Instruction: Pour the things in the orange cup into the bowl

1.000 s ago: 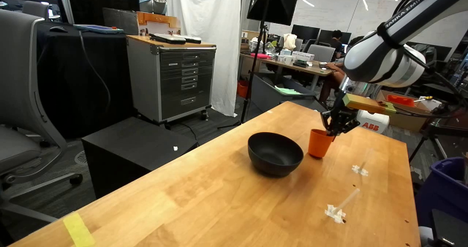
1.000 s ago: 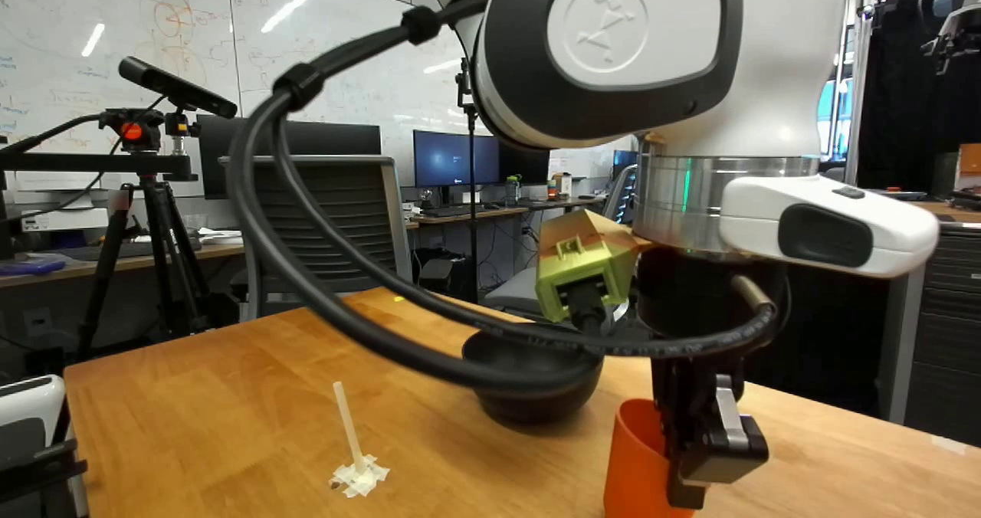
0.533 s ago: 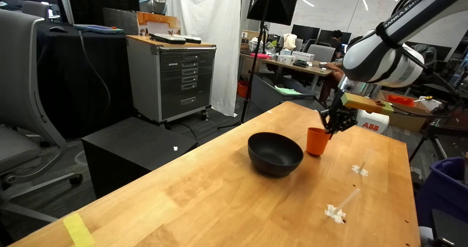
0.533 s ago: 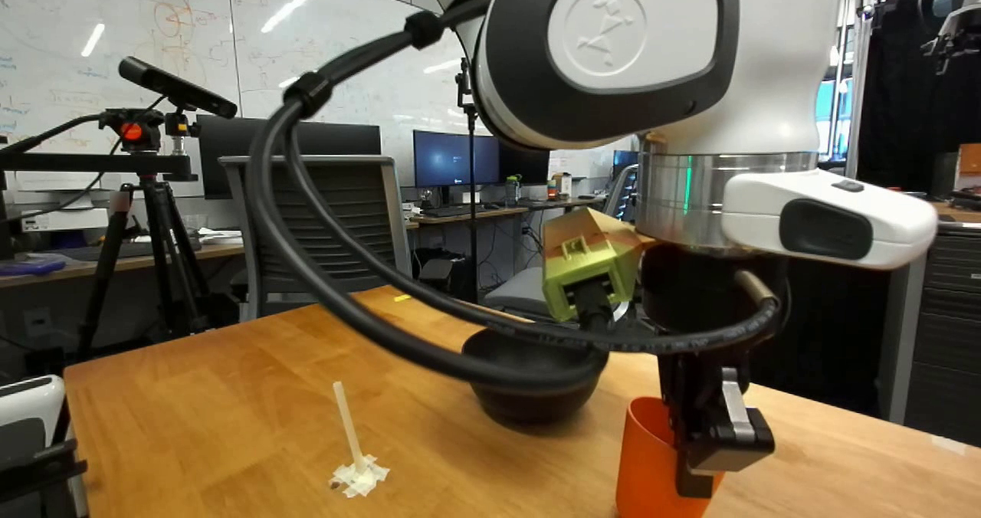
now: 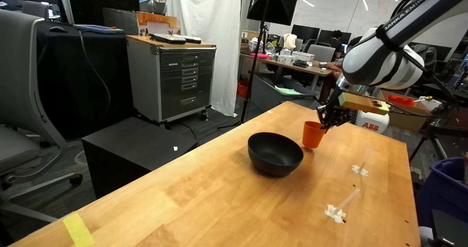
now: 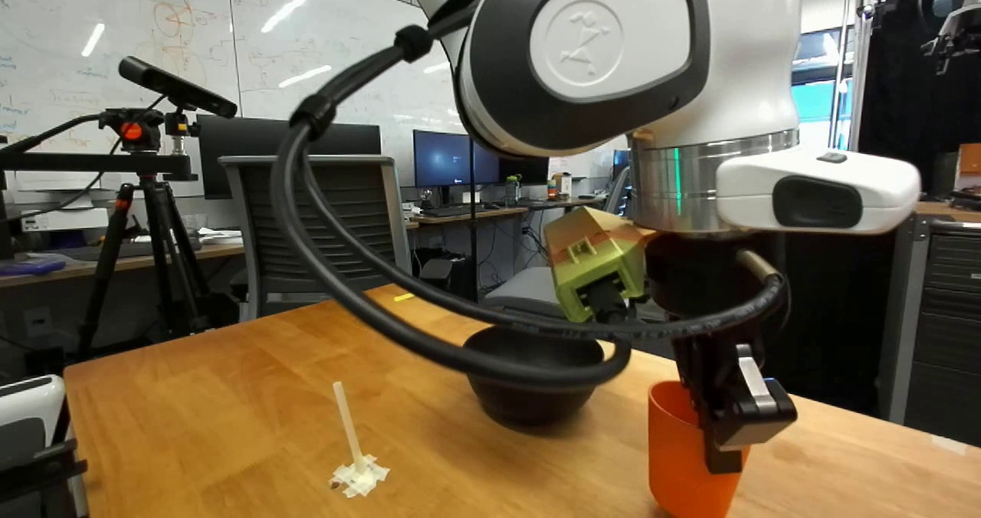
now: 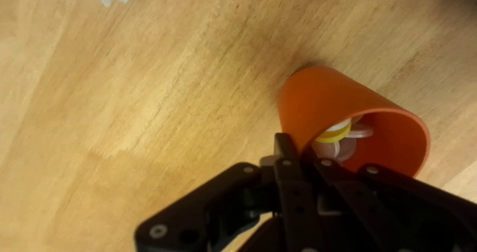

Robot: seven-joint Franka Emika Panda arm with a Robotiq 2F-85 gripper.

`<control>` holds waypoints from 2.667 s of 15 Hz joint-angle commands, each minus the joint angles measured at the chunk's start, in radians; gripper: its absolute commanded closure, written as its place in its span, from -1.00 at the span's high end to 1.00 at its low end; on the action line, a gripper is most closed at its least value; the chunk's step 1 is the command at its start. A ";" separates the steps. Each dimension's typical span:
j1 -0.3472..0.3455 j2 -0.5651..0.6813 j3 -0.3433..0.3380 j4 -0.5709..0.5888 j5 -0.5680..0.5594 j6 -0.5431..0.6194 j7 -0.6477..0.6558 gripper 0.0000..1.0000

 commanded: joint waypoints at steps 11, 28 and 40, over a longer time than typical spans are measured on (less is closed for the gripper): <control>0.257 -0.245 -0.159 -0.359 -0.327 0.368 0.051 -0.90; 0.786 -0.183 -0.535 -0.348 -0.276 0.509 0.198 -0.94; 0.931 -0.081 -0.625 -0.291 -0.206 0.552 0.299 -0.93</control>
